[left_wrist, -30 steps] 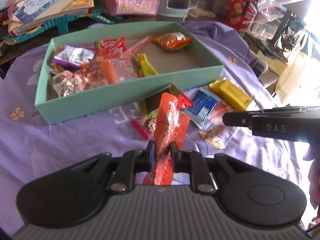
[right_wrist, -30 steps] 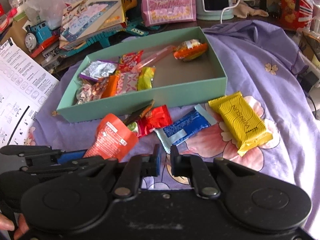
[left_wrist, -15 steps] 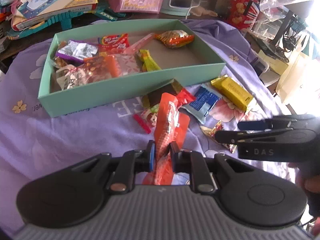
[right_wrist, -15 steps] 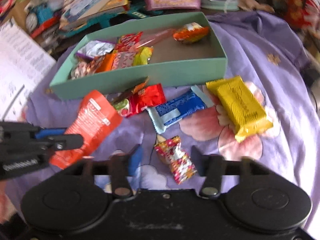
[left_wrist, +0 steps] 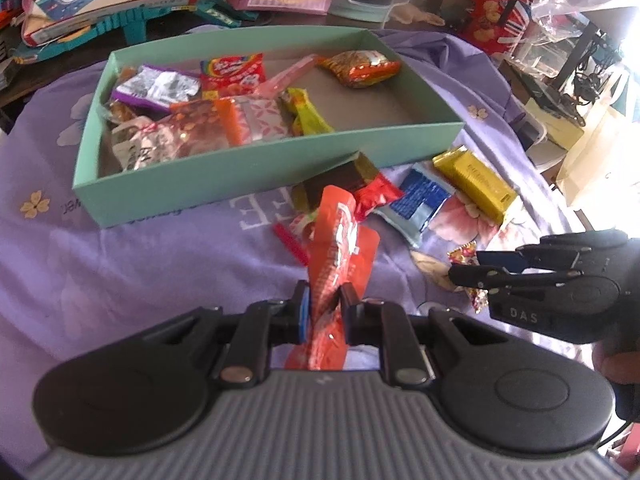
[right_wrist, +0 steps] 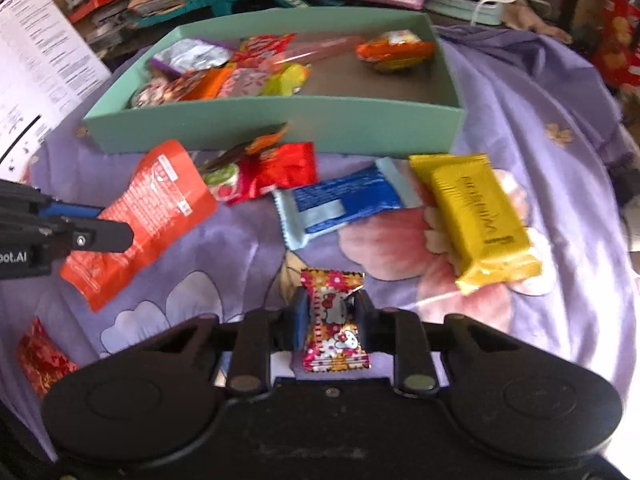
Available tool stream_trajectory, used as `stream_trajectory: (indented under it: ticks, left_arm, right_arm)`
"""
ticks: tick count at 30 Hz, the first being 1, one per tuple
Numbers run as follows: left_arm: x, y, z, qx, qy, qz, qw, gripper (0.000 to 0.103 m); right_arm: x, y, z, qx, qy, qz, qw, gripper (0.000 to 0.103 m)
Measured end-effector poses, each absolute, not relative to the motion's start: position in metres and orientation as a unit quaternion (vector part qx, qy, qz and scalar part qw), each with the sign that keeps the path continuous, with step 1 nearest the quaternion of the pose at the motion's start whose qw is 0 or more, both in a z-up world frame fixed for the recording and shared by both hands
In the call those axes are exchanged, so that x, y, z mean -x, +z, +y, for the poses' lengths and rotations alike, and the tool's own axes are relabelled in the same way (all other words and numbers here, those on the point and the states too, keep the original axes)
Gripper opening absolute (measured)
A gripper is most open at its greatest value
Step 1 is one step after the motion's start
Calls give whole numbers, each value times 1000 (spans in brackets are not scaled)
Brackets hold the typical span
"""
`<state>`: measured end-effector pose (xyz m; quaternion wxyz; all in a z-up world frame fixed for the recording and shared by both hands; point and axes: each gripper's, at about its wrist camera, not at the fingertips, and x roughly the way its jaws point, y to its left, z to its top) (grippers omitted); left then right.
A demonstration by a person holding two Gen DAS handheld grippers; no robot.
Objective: Organize snacks
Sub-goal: 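Grasp the Hello Kitty candy with the right gripper while the left holds the red wrapper, then carry both snacks into the green box and open both grippers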
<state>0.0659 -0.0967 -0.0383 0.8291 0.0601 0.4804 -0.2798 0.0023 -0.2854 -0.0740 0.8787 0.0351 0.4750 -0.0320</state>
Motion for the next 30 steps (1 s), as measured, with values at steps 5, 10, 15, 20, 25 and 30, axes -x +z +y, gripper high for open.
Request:
stream_trajectory:
  ticks: [5,10,15,20,25,30]
  left_arm:
    - [-66,-22,-98,-42,-300,469,830,15]
    - [-75,4,-103,-29,-310,444,840,15]
    - [-107,31,-115,-25,-306,416,856,16]
    - [-155,47,-139,1,-306,412,858,16]
    - [-195,40,-170,19,-306,422,853,16]
    - [-216,22,-196,7,-301,433,849,16]
  right_arm:
    - [4,-48,-297,-68,-39,449,890,23]
    - [-12,-16,-310,-102,-39,414,904,23]
    - [-39,13,-322,-117,-42,379,917,23]
    - [-77,28,-343,-146,-52,362,919,23]
    - [-122,21,-368,-172,-67,368,912,23]
    - [-147,6,-379,-173,-69,378,907,24]
